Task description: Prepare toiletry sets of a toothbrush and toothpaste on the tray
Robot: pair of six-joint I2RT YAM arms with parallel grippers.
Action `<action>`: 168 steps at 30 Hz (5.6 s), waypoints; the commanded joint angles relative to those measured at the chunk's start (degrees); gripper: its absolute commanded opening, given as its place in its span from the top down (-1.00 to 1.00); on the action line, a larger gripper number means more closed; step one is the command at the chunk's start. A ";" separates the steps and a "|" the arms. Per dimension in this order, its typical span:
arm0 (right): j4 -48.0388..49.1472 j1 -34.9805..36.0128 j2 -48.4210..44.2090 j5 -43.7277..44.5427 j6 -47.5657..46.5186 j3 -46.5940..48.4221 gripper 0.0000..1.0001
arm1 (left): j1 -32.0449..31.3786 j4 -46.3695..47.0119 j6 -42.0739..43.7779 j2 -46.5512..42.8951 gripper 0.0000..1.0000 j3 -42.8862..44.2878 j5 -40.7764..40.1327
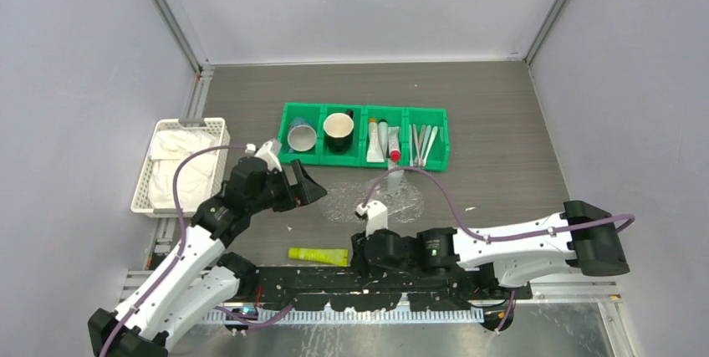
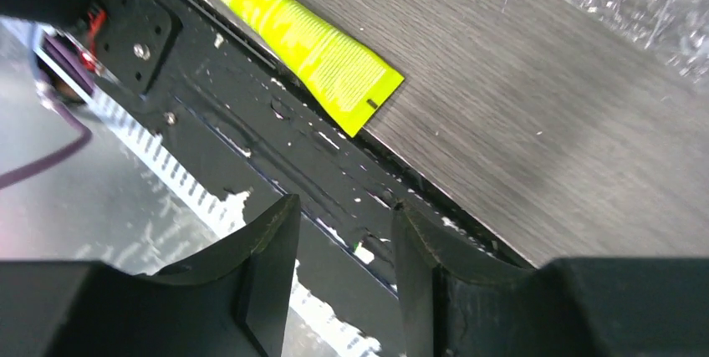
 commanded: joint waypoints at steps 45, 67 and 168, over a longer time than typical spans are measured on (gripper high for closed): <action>98.70 -1.87 45.64 3.00 54.09 -30.66 0.78 | -16.44 -10.14 -7.92 -7.12 -0.66 -6.51 -13.69; -59.52 -1.40 15.97 21.58 -2.62 63.25 0.99 | -16.44 -7.35 -6.49 -2.81 -0.68 -2.25 -14.62; -16.37 -27.67 19.86 7.94 -3.44 31.98 0.98 | -19.08 21.36 -12.84 25.40 -0.75 -2.50 -19.95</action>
